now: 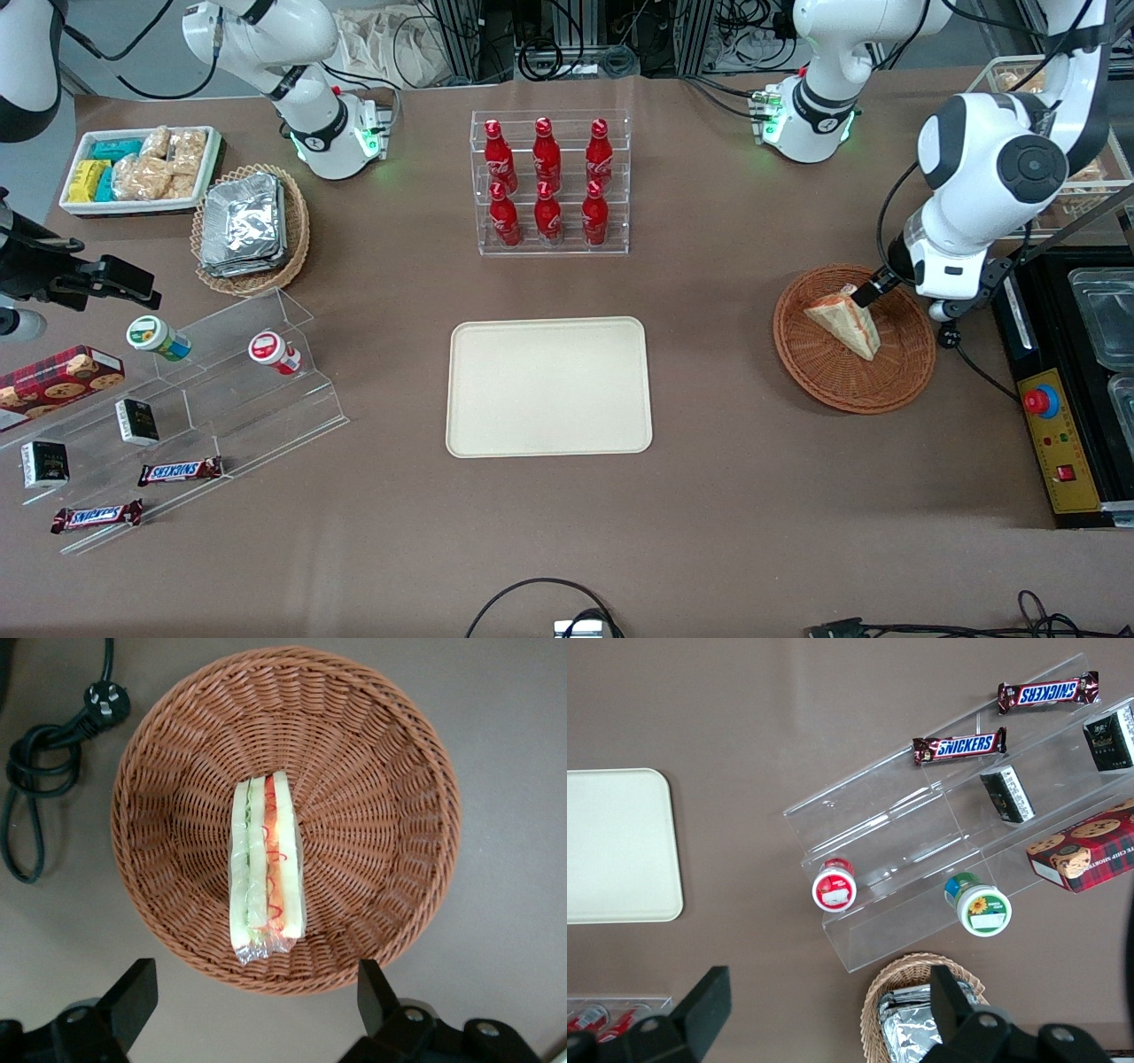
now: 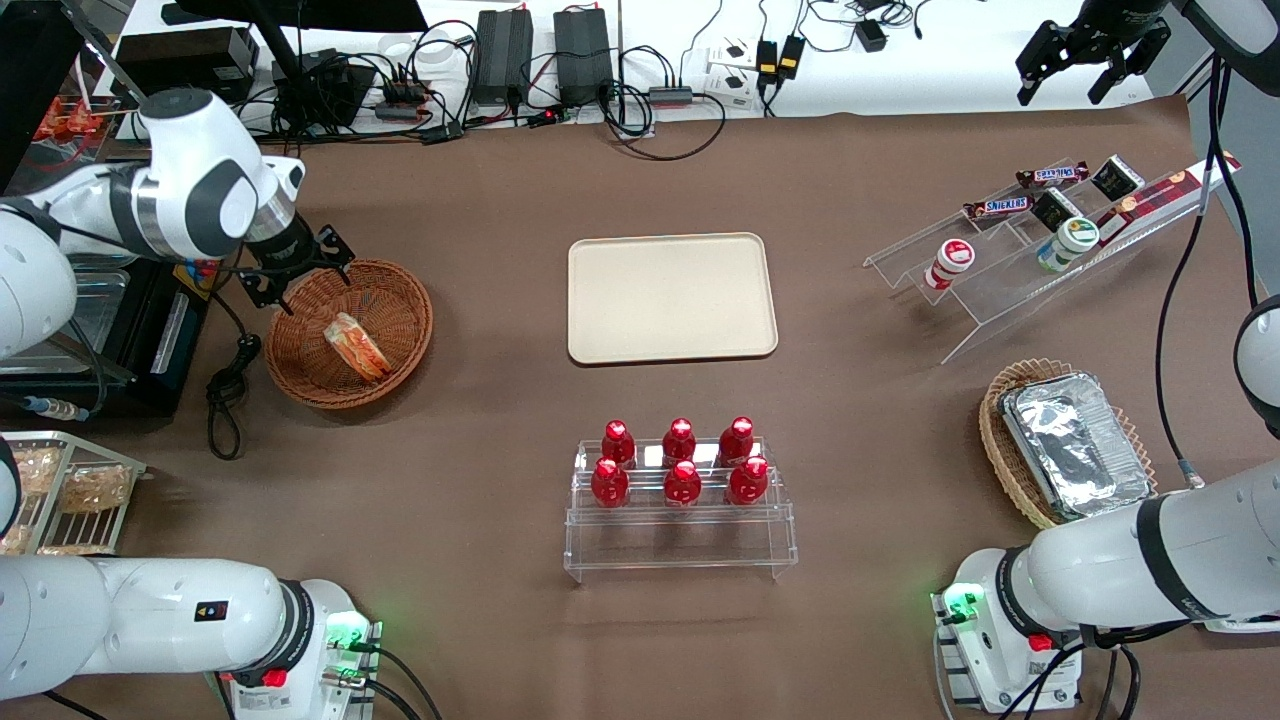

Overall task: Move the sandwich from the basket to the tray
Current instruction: 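Lower the open left gripper around the sandwich and close it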

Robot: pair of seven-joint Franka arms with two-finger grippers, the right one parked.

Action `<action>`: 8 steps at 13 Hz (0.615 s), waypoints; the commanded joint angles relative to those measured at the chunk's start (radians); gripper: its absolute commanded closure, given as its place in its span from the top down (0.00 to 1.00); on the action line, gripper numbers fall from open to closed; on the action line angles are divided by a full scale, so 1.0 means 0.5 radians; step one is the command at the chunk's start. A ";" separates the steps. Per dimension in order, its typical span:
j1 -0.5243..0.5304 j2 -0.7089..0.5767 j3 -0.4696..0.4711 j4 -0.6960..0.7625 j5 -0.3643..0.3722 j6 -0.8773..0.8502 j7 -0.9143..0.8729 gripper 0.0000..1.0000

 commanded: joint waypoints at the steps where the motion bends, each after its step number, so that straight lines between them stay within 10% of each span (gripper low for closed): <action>1: 0.007 -0.047 -0.002 -0.160 0.005 0.191 -0.153 1.00; 8: 0.007 0.112 -0.002 -0.322 -0.001 0.605 -0.297 1.00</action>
